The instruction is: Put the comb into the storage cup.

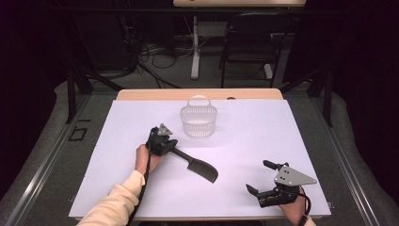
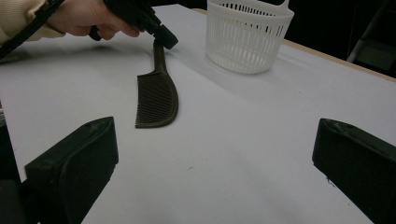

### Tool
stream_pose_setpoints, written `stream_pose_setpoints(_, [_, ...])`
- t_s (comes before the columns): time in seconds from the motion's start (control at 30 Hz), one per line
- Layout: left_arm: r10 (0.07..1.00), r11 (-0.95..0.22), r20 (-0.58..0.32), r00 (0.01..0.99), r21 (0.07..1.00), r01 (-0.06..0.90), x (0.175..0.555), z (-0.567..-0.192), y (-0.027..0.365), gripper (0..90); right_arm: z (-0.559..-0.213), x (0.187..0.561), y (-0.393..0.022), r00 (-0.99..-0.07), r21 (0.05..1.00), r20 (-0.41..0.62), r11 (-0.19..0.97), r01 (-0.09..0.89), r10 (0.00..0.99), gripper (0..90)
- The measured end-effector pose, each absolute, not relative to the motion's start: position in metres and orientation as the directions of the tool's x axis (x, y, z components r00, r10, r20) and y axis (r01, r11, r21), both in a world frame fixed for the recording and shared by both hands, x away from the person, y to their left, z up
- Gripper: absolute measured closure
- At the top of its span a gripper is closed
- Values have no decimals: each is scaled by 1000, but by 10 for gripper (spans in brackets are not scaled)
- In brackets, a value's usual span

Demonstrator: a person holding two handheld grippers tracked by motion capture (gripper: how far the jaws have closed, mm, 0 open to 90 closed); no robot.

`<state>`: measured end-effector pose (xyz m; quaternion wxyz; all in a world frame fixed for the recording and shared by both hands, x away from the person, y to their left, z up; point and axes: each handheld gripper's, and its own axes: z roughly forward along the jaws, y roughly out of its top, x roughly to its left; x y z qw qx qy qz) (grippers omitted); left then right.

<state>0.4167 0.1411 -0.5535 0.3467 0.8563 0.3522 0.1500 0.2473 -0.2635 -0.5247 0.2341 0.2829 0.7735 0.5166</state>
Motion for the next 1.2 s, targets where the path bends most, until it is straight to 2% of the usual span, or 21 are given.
stream_pose_setpoints(1.2, [689, -545, -6, 725, 655, 523, 397, -554, 149, 900, -525, 250, -261, -735, 928, -68, 314, 202, 674, 1])
